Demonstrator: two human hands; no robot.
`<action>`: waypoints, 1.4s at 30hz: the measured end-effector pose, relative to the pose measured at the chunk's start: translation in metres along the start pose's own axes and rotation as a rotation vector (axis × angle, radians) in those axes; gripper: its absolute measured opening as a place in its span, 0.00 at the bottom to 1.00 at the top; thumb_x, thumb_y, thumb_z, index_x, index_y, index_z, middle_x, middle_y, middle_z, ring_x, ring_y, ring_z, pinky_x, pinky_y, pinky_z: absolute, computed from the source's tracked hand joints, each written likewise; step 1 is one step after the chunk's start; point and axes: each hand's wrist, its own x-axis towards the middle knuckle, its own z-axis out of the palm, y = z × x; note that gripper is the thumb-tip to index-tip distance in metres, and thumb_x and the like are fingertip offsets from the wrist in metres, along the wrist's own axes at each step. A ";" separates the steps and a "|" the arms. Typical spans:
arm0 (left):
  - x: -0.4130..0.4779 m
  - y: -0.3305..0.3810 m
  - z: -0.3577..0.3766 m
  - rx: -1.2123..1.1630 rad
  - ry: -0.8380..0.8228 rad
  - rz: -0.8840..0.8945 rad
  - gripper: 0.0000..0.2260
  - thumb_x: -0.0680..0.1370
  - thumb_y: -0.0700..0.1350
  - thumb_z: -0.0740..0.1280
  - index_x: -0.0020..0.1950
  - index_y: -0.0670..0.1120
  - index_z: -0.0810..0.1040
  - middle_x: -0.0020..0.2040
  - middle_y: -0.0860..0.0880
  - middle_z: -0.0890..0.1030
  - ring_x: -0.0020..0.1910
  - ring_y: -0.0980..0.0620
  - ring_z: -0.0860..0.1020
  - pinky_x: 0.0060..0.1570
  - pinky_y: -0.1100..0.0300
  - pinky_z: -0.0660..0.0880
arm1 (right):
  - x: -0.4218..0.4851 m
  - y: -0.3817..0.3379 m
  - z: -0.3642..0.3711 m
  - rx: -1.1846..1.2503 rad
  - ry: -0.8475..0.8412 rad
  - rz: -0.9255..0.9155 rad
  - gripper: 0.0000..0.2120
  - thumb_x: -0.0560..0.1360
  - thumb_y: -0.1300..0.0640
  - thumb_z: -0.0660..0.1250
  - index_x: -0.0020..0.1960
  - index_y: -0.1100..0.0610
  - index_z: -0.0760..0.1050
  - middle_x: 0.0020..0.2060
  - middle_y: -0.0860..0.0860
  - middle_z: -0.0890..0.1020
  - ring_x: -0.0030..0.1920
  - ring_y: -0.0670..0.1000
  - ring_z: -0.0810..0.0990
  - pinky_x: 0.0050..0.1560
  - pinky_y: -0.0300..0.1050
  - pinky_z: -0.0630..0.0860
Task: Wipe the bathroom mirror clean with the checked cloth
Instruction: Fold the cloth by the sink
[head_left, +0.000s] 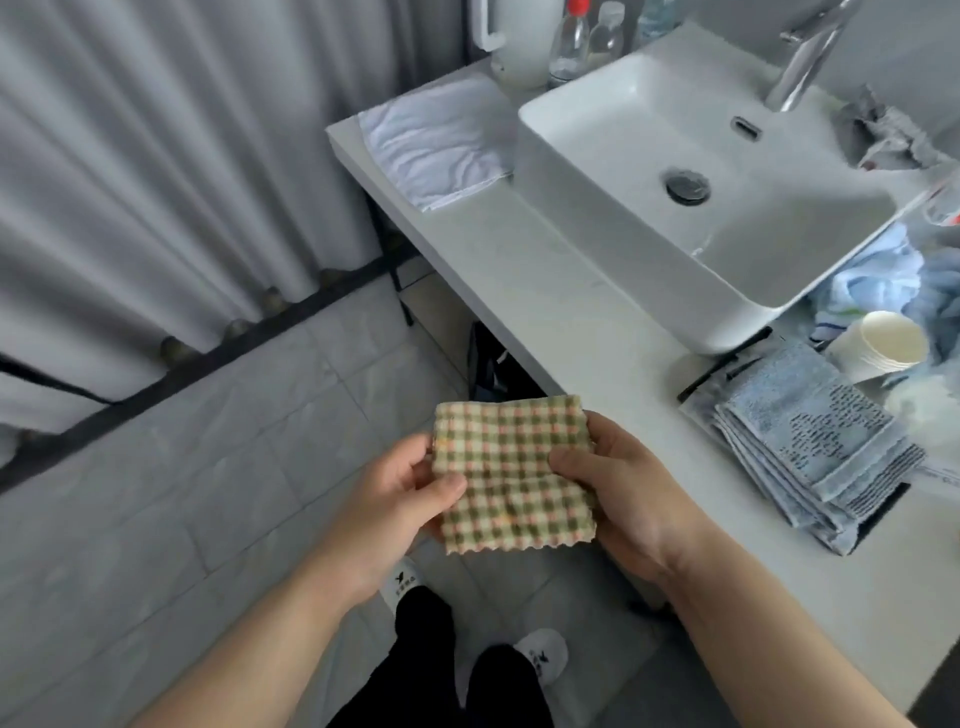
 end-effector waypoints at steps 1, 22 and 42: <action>-0.001 0.002 -0.012 0.015 0.006 0.000 0.11 0.80 0.35 0.67 0.60 0.46 0.80 0.51 0.48 0.86 0.48 0.52 0.84 0.41 0.63 0.78 | 0.007 0.000 0.012 -0.023 -0.015 0.002 0.14 0.80 0.70 0.59 0.62 0.59 0.76 0.55 0.57 0.85 0.57 0.59 0.83 0.63 0.61 0.76; 0.002 0.031 -0.240 -0.543 0.470 0.013 0.11 0.78 0.32 0.63 0.55 0.41 0.82 0.52 0.43 0.86 0.52 0.47 0.84 0.52 0.52 0.78 | 0.147 -0.015 0.255 -0.198 -0.299 0.101 0.15 0.78 0.73 0.60 0.60 0.62 0.77 0.53 0.59 0.85 0.54 0.58 0.85 0.53 0.51 0.80; 0.137 0.125 -0.303 -0.960 0.546 0.065 0.17 0.81 0.39 0.53 0.56 0.40 0.81 0.54 0.41 0.84 0.49 0.45 0.83 0.47 0.51 0.78 | 0.315 -0.114 0.316 -0.066 -0.357 0.187 0.13 0.76 0.72 0.55 0.48 0.69 0.78 0.46 0.63 0.82 0.46 0.57 0.81 0.49 0.49 0.80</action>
